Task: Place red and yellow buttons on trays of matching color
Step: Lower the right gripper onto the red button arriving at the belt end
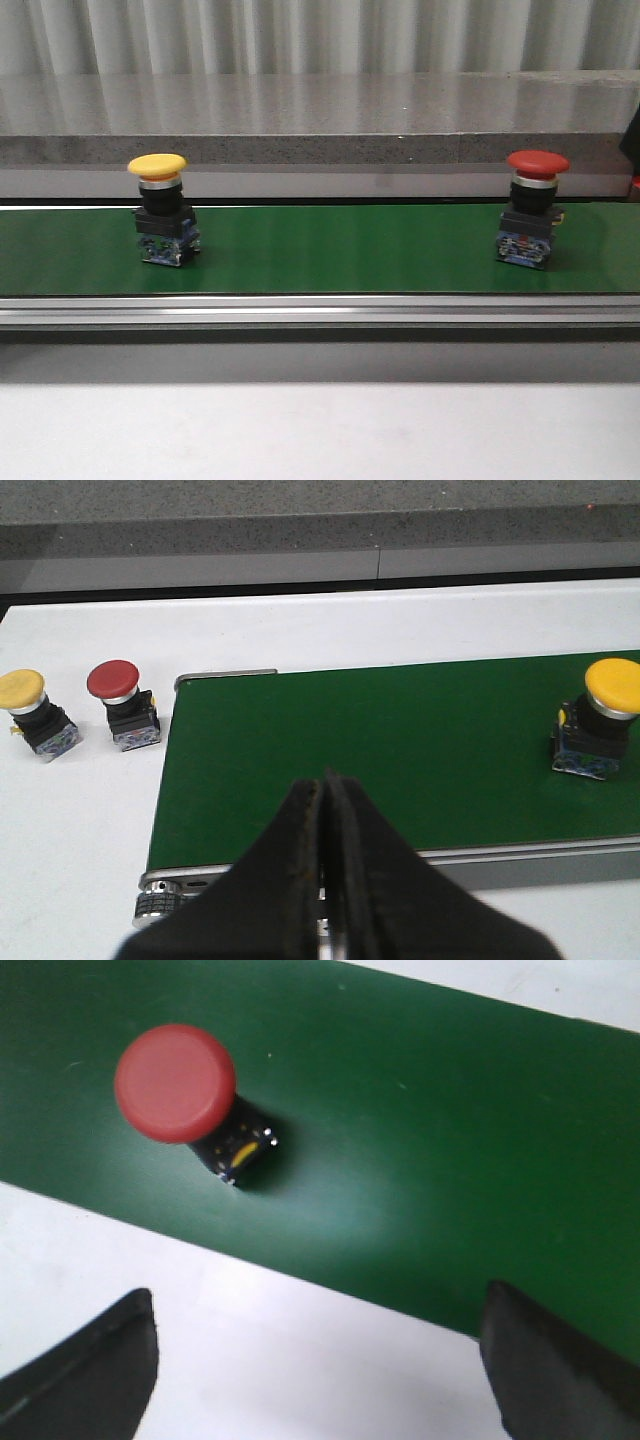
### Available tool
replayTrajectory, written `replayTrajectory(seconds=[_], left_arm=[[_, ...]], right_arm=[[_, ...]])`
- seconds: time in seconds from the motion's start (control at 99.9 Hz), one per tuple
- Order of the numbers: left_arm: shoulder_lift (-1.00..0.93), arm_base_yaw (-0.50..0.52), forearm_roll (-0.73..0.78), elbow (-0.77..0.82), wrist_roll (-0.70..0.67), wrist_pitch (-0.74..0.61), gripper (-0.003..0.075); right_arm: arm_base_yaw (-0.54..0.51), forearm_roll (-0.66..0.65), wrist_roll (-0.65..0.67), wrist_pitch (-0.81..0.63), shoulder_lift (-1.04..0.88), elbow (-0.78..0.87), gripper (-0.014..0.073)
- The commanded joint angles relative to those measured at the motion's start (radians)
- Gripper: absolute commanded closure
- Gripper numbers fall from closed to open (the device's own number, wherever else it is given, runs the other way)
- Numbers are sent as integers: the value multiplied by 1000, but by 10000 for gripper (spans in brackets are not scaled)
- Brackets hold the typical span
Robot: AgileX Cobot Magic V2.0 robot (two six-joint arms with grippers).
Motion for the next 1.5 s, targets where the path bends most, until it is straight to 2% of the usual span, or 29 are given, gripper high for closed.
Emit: replayTrajectory(seconds=[0.0,0.48,0.55,0.671,0.741,0.791,0.871,1.041,1.291,1.491], left_arm=[[1,-7,-9,-30,-4,-78,740],[1,-7,-9,-30,-4,-78,740],[1,-7,-9,-30,-4,-78,740],[1,-7,-9,-30,-4,-69,740],[1,-7,-9,-30,-4,-65,740],[1,-7,-9,-30,-4,-65,740],[1,-7,-9,-30,-4,-65,740],[1,-7,-9,-30,-4,-65,740],[1,-7,-9,-30,-4,-65,740],[1,-7,-9,-30,-4,-65,740]], right_arm=[[15,14,-15,-46,38,-62,-50],[52,11,-41,-103,250,-178,-31],[52,10,-41,-107,270,-184,48],[51,10,-41,-106,280,-186,313],[50,10,-41,-93,280,-195,438],[44,8,-41,-71,280,-208,483],[21,8,-41,-24,280,-241,492],[-107,8,-41,62,280,-348,492],[-398,8,-8,50,306,-478,492],[-604,8,99,25,388,-548,492]])
